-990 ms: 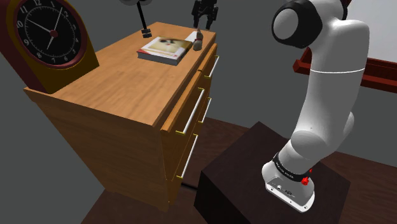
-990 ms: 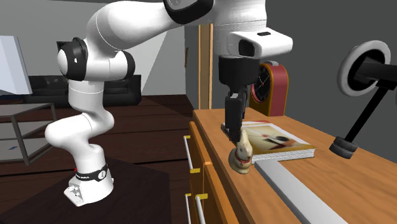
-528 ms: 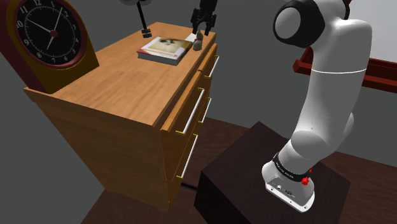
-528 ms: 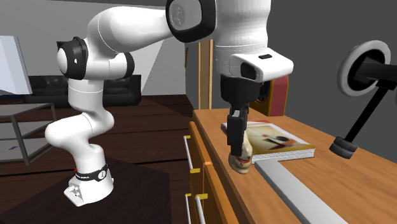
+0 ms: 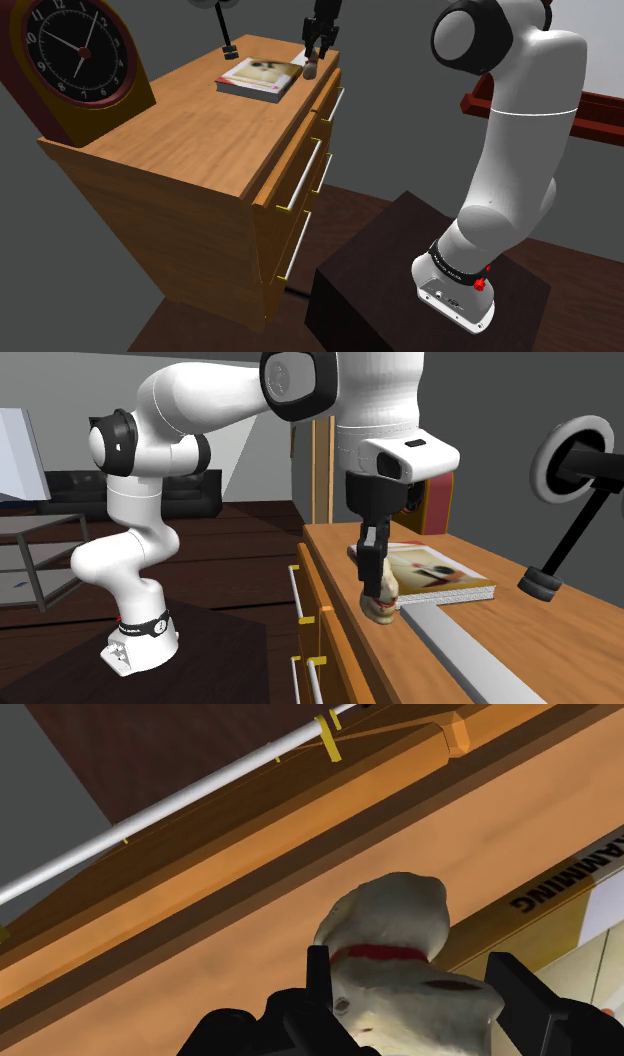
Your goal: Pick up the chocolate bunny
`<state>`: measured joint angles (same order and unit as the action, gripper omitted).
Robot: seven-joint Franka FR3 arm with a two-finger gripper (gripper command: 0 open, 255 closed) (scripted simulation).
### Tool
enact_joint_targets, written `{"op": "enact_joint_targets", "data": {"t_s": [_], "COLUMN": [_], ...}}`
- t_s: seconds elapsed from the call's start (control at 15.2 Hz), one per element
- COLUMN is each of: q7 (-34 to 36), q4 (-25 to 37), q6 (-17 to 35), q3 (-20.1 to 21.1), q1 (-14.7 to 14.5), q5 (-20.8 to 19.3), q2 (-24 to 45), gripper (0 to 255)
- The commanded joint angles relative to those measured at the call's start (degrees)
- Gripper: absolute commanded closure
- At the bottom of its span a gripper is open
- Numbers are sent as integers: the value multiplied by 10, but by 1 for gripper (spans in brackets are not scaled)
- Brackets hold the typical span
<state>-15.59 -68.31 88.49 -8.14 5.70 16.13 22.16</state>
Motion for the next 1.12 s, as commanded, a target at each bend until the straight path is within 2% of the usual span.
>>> {"op": "enact_joint_targets", "data": {"t_s": [0.0,0.13,0.53,0.86,1.06], "q7": [0,0,12,24,35], "q4": [-1,0,82,175,257], "q6": [0,0,-58,-116,-163], "q3": [0,0,1,3,6], "q1": [0,0,7,17,26], "q5": [0,0,4,10,16], "q2": [1,3,25,58,93], "gripper": [255,255,255,255,255]}}
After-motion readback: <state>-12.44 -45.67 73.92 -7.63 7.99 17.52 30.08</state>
